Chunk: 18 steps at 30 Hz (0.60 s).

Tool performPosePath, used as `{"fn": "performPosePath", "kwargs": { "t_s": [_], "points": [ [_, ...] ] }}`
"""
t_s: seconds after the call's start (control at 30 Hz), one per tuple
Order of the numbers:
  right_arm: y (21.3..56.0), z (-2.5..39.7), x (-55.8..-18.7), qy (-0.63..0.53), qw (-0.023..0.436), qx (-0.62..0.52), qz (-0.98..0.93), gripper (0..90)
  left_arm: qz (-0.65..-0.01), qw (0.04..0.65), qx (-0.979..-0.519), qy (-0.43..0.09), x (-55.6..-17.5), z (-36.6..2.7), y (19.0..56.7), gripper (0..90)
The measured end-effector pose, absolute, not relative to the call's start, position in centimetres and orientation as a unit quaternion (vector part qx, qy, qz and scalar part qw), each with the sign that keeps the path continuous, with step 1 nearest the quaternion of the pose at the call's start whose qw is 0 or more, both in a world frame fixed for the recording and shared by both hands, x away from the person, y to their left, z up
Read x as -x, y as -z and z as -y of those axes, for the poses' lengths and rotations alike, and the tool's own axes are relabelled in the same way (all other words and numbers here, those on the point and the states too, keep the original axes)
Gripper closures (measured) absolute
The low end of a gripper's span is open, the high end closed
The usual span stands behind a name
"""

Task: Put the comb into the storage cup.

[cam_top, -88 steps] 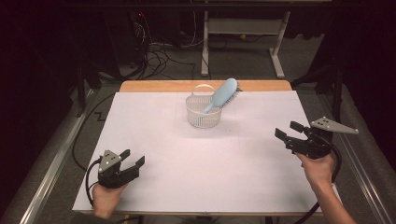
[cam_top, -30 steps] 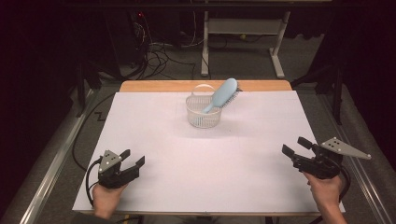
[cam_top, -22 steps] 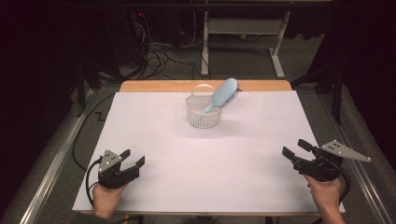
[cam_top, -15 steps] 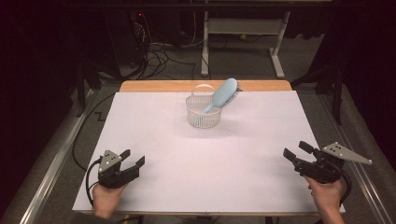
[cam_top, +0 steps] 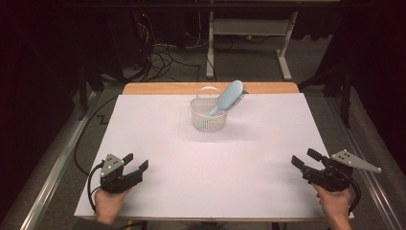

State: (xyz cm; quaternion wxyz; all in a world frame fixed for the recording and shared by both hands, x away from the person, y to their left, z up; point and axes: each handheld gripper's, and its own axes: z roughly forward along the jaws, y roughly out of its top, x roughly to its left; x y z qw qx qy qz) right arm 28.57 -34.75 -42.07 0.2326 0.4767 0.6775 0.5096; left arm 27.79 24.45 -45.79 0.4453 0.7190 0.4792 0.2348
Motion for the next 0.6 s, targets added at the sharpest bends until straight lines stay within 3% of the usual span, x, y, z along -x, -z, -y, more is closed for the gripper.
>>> {"fn": "performPosePath", "kwargs": {
  "t_s": [0.6],
  "points": [
    [42.99,34.46,-28.35,-0.496,0.235,-0.475,-0.688,27.5,-0.479,0.446,-0.719,-0.236,-27.76,-24.45,45.77,35.6]
  ]
}}
